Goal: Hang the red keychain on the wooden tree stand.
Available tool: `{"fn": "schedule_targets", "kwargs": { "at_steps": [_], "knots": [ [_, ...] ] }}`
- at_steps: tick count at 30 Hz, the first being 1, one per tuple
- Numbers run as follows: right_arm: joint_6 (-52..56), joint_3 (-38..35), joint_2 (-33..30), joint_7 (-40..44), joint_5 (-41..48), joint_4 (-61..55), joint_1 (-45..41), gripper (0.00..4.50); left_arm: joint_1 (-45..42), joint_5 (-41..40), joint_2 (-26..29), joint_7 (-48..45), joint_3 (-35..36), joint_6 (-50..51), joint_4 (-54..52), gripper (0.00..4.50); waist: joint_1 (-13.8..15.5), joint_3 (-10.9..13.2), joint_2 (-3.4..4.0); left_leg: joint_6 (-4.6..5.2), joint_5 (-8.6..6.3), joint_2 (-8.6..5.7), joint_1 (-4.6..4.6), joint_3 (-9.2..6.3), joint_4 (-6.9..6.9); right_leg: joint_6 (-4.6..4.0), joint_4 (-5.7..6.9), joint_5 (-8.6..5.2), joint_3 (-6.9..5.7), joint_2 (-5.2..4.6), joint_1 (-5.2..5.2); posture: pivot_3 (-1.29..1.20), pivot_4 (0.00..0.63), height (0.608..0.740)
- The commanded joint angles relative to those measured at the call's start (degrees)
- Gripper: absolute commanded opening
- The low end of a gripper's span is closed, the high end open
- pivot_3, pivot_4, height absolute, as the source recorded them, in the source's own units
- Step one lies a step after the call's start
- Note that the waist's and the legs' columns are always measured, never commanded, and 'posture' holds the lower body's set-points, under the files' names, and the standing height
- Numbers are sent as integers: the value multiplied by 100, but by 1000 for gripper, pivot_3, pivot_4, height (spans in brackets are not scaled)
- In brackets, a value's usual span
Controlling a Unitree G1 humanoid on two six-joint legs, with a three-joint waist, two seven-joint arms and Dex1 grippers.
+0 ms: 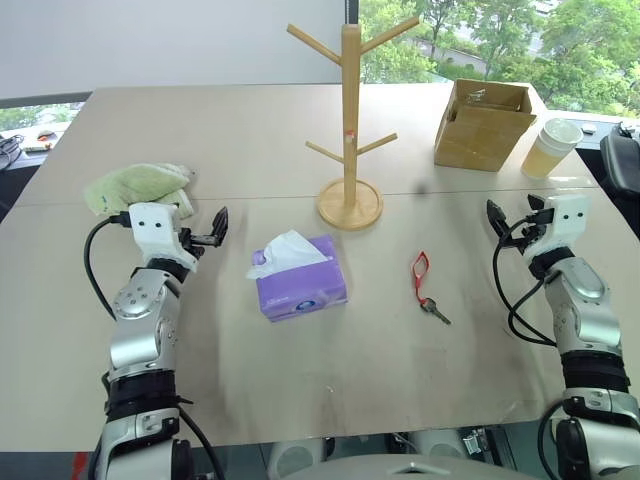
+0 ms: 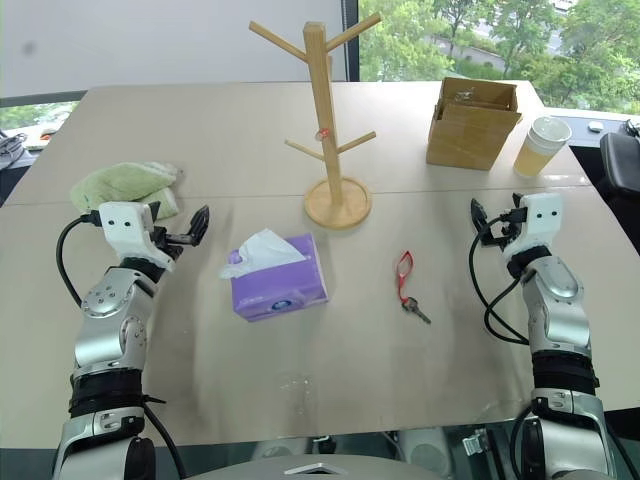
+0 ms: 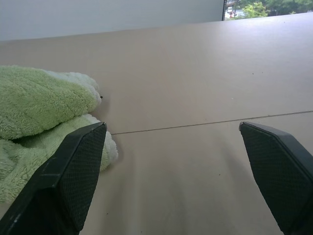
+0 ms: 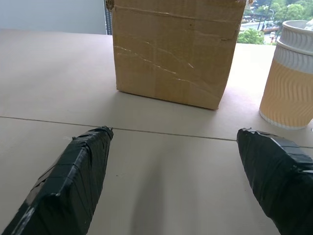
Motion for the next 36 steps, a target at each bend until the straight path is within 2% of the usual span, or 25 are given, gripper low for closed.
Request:
{"fn": "schedule_targets", "kwargs": {
  "at_steps": [1, 26, 28, 30, 33, 36],
  "knots": [
    [-42, -129, -73, 19, 62, -174, -19, 4372, -10, -46, 42, -7, 17, -43, -275, 4500, 0, 0, 0, 0, 0, 0, 0, 0, 0, 0, 0, 0, 0, 0, 0, 0, 150, 740],
    [133, -165, -92, 208, 315, -356, 97, 4372, 5, -67, 39, -62, -8, 80, -379, 4500, 0, 0, 0, 0, 0, 0, 0, 0, 0, 0, 0, 0, 0, 0, 0, 0, 150, 740],
    [291, 37, -317, 841, 501, -739, 299, 4372, -8, -186, 55, -270, -49, 123, -380, 4500, 22, 0, 0, 0, 0, 0, -1, 0, 0, 0, 0, 0, 0, 0, 0, 0, 150, 740],
    [502, 264, -744, 1964, 953, -1569, 834, 4372, -34, -330, 71, -497, -90, 188, -394, 4500, 38, 1, 2, 0, 0, 0, -1, -2, 0, 0, -2, 0, -2, -1, 0, 0, 150, 740],
    [811, 403, -1701, 3571, 1607, -2826, 1940, 4372, -121, -457, 176, -885, -201, 225, -364, 4500, 73, 0, -1, 2, -1, 2, -4, -7, 0, 1, -8, -1, -7, 1, 3, 0, 150, 740],
    [640, 431, -2351, 4442, 1622, -3267, 2532, 4372, -232, -571, 259, -1175, -245, 286, -293, 4500, 71, -2, -8, 27, -16, 0, 1, -9, 1, 1, -4, -1, -7, -1, 5, 0, 150, 740]
  ]
}}
